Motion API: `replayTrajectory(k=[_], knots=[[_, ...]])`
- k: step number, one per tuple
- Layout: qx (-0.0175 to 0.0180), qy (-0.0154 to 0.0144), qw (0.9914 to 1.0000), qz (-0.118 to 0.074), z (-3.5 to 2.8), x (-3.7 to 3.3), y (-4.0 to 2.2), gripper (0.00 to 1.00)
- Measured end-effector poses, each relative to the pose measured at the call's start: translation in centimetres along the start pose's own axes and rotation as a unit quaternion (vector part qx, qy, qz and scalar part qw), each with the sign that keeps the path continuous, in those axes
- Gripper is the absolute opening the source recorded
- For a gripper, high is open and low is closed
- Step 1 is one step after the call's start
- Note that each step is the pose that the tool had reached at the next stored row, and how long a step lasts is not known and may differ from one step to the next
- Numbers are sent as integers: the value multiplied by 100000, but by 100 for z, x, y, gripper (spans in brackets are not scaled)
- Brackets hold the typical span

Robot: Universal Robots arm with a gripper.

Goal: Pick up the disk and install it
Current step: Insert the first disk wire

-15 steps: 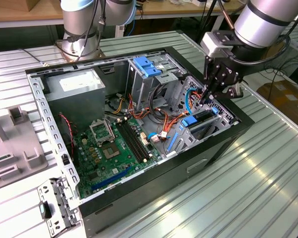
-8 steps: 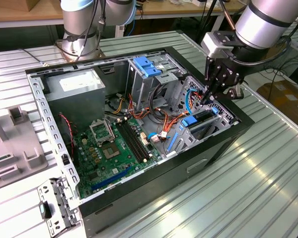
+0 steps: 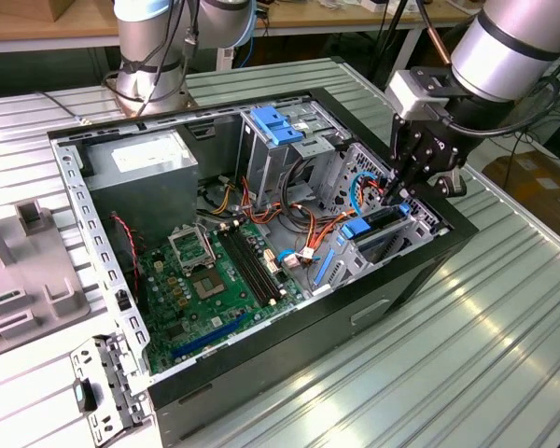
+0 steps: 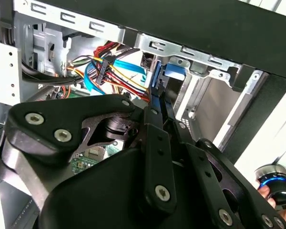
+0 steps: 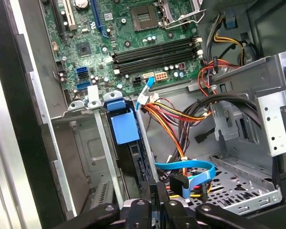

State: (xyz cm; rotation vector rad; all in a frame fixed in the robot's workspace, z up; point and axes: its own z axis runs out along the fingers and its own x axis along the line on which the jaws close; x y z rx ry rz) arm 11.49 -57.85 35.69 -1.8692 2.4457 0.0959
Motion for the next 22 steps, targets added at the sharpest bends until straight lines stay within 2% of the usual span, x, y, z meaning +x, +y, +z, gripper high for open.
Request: replayTrajectory(k=[5,6,7,8,12,22], knots=[[-80,13,99996,-913,-2,20,1,16],[-174,24,99980,-1983,-2,21,2,16],[-351,46,99920,-3973,-2,22,2,16],[-529,67,99817,-6028,-2,22,2,16],[-848,112,99521,-9742,-2,22,2,16],[-865,116,99503,-9916,-1,22,2,16]])
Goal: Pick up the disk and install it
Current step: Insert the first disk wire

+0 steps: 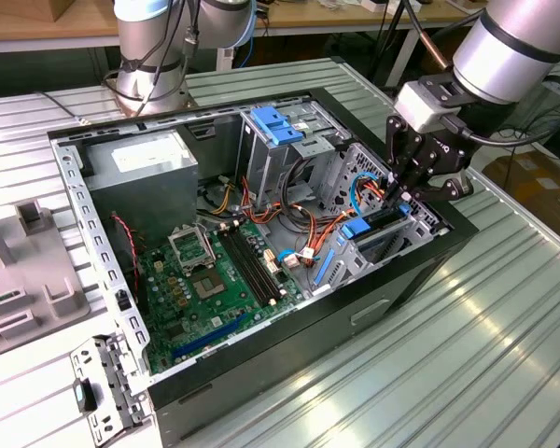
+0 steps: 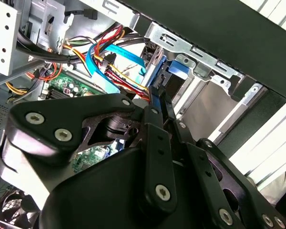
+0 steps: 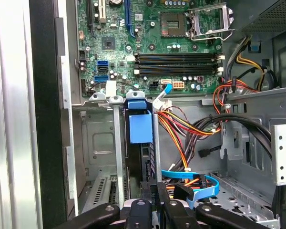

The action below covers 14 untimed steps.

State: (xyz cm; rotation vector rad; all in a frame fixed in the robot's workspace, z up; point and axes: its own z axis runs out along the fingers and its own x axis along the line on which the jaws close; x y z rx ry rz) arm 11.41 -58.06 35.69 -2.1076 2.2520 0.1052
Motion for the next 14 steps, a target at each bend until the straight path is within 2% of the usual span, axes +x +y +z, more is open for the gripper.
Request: replayTrajectory(k=[3,12,14], knots=[[-1,2,100000,-1,-1,12,-1,16],[-11,-102,100000,-32,-12,139,4,16],[-42,-99,99999,-390,-12,141,5,16]])
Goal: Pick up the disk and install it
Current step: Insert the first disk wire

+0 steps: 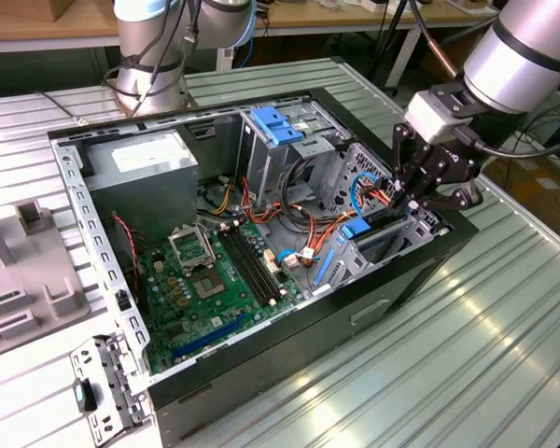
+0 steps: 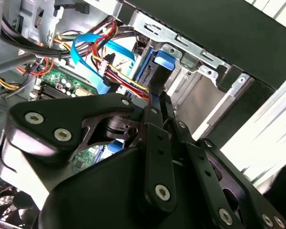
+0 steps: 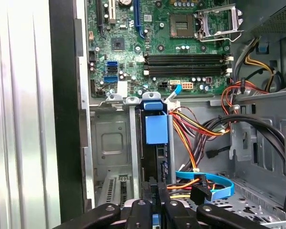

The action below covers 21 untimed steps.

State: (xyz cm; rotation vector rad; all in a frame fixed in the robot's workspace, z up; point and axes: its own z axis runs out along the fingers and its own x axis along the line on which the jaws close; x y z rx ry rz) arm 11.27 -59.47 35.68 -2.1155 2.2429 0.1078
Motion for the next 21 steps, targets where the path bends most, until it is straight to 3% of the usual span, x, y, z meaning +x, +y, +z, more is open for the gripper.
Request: replayTrajectory(k=[6,10,21], knots=[[-308,48,99938,-3510,8,-33,-1,16],[-326,48,99933,-3651,25,-113,-7,16],[-369,65,99915,-4110,68,-132,-45,16]])
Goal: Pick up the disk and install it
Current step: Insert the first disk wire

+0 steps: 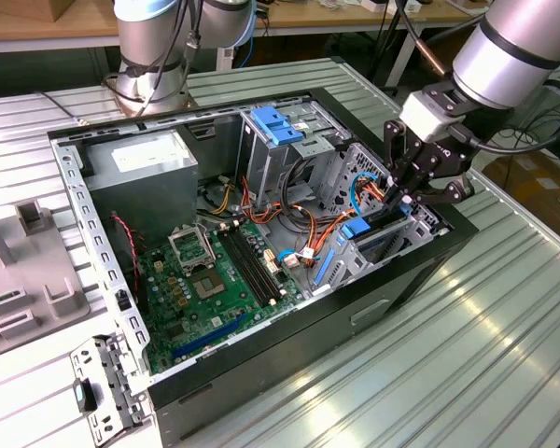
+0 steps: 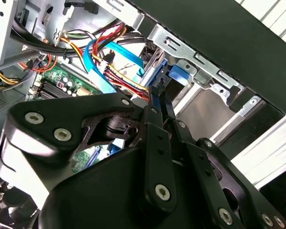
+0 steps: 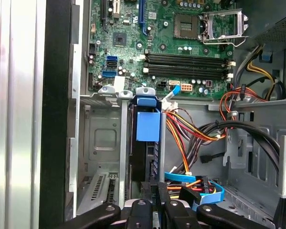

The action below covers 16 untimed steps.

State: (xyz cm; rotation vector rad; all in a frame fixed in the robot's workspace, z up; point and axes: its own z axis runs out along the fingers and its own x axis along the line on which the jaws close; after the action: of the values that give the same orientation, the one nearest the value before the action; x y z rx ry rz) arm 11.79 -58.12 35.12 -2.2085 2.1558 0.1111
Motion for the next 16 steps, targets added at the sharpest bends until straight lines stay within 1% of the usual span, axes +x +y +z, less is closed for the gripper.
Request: replayTrajectory(k=[5,10,11,12,13,14,15,16], knots=[[11,-5,100000,122,9,6,-7,16],[112,-25,99992,1264,33,8,-9,16],[135,-44,99988,1518,45,9,-9,16],[164,-39,99983,1839,88,13,1,16],[164,-40,99983,1842,91,13,3,31],[36,-53,99983,1851,-62,-4,1,29],[-344,-64,99982,1886,32,-43,-21,22],[-353,-57,99982,1886,42,-44,-21,22]])
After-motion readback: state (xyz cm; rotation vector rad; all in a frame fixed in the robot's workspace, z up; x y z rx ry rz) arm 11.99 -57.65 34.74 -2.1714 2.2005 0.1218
